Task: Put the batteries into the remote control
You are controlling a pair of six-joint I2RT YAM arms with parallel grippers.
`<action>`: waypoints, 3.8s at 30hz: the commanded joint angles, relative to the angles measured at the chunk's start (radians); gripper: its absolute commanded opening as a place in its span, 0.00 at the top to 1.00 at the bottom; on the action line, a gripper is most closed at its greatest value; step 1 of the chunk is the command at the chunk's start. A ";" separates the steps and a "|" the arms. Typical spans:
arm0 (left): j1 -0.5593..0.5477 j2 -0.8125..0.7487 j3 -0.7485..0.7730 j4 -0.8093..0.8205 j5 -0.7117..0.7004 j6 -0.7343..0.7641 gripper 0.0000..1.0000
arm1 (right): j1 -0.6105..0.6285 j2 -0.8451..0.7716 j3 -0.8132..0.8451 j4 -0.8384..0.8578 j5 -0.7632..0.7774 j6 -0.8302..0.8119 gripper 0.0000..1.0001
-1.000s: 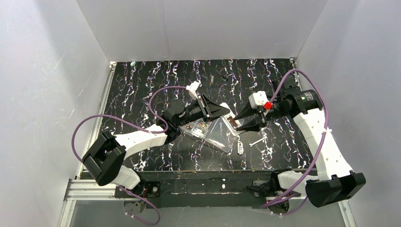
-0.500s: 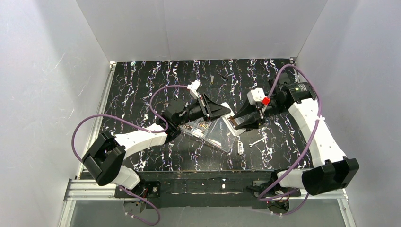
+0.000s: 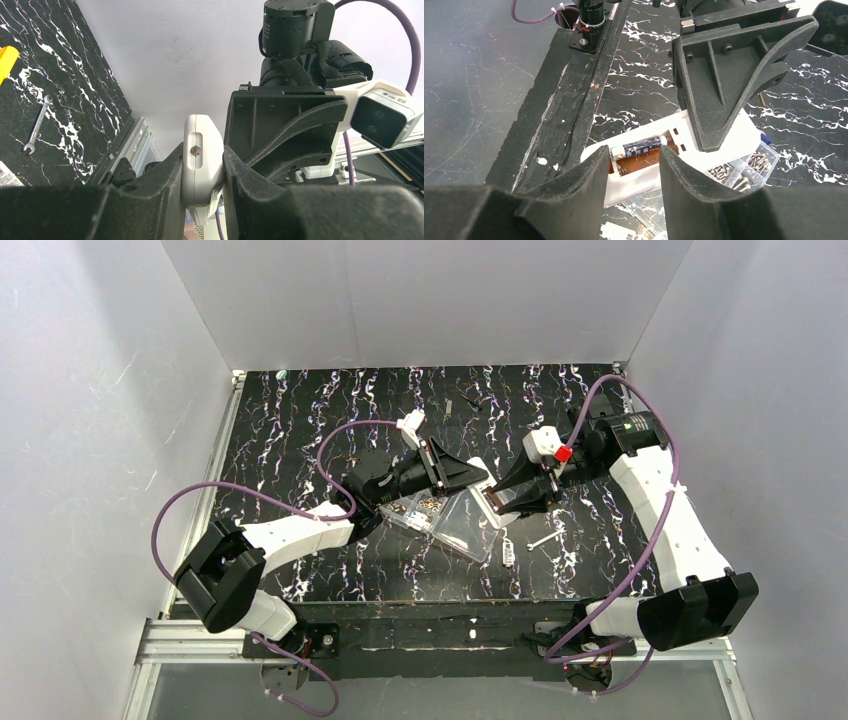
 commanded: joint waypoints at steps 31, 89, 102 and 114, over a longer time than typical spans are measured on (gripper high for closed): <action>-0.005 -0.008 0.069 0.106 0.022 -0.020 1.00 | -0.004 -0.042 -0.072 0.197 0.040 0.262 0.76; 0.131 -0.274 -0.122 -0.253 -0.003 0.197 1.00 | 0.027 -0.431 -0.416 1.063 0.738 1.498 0.54; 0.182 -0.526 0.118 -0.801 0.005 0.413 1.00 | 0.082 -0.125 -0.388 1.248 0.832 1.521 0.52; 0.184 -0.566 0.339 -1.042 0.014 0.502 1.00 | 0.359 0.426 0.062 1.239 0.779 1.337 0.33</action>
